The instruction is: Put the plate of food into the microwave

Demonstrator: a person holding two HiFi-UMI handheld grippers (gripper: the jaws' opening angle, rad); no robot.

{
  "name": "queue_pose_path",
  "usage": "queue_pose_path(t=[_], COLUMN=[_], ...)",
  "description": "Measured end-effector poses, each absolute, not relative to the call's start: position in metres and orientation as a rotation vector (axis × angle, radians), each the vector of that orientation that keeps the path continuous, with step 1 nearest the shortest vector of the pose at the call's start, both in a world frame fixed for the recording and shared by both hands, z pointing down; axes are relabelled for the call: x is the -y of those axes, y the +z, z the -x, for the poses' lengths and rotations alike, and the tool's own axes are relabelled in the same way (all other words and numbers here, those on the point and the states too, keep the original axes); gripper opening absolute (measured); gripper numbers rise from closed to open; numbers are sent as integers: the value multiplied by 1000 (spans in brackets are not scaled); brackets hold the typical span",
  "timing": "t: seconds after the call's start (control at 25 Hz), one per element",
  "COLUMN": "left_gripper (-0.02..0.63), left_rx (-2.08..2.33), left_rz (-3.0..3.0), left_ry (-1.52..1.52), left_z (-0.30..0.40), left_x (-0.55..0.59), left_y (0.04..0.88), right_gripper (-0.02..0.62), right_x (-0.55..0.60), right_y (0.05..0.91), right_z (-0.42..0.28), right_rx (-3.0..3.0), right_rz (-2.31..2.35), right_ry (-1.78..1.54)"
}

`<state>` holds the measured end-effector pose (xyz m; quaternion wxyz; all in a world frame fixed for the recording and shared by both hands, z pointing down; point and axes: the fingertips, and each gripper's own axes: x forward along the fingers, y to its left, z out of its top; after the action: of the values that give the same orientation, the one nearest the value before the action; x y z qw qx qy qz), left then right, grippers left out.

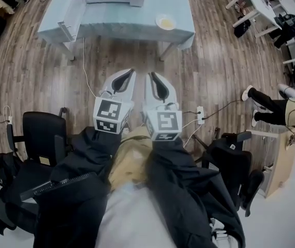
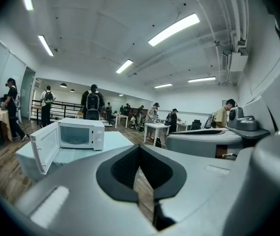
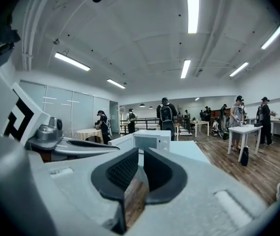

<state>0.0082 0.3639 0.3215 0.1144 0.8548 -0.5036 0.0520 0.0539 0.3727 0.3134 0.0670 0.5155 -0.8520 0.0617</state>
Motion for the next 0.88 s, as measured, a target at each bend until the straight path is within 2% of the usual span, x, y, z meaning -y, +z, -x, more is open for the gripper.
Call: queue_pose_path(t=[0.4, 0.6, 0.88], left_gripper=[-5, -5, -5], left_rx=[1488, 1460, 1432], left_rz=[-2483, -2474, -2469], left_ry=[159, 164, 200], left_z=[18, 12, -4], left_x=[-366, -355, -308], left_y=[329, 336, 353], right_gripper=[25, 0, -2], right_x=[-373, -370, -319], right_y=[319, 331, 341], right_z=[-30, -32, -44], right_rx=[2582, 2546, 2557], right_rz=[-1525, -1479, -1465], right_ry=[206, 180, 210])
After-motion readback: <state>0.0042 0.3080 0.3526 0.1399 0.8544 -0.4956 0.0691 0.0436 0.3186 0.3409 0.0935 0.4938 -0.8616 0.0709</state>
